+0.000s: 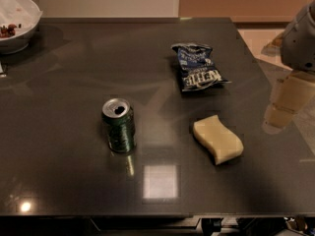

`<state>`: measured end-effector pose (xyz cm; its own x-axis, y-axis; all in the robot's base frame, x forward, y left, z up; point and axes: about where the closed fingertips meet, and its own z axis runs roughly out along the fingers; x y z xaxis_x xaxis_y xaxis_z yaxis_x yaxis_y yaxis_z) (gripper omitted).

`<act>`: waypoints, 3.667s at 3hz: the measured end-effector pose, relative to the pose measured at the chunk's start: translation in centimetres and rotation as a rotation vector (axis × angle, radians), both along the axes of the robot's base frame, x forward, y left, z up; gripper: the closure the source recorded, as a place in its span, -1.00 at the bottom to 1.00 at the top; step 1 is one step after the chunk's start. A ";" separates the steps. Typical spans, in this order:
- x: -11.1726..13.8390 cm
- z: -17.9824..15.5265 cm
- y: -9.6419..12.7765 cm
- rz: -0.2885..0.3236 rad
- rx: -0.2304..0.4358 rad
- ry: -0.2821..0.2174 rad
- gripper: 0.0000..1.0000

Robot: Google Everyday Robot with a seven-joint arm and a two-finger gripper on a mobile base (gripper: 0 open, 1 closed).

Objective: Move sponge near green can

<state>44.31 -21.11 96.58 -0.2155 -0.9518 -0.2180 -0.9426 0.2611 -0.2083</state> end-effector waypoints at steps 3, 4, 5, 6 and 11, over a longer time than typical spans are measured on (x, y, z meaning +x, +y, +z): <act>-0.8 -7.7 4.0 0.073 0.087 0.075 -1.00; -1.5 -9.5 4.4 0.082 0.097 0.089 -1.00; -1.9 -10.8 4.5 0.088 0.105 0.103 -1.00; -2.3 -11.9 4.5 0.089 0.108 0.120 -1.00; -0.3 -10.3 8.1 0.188 0.140 0.142 1.00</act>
Offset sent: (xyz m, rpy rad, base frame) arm -0.0054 0.0425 -0.0861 0.1045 0.1080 0.0742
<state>44.04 -13.05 86.27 -0.0754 -0.9408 -0.3305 -0.9944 0.0955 -0.0450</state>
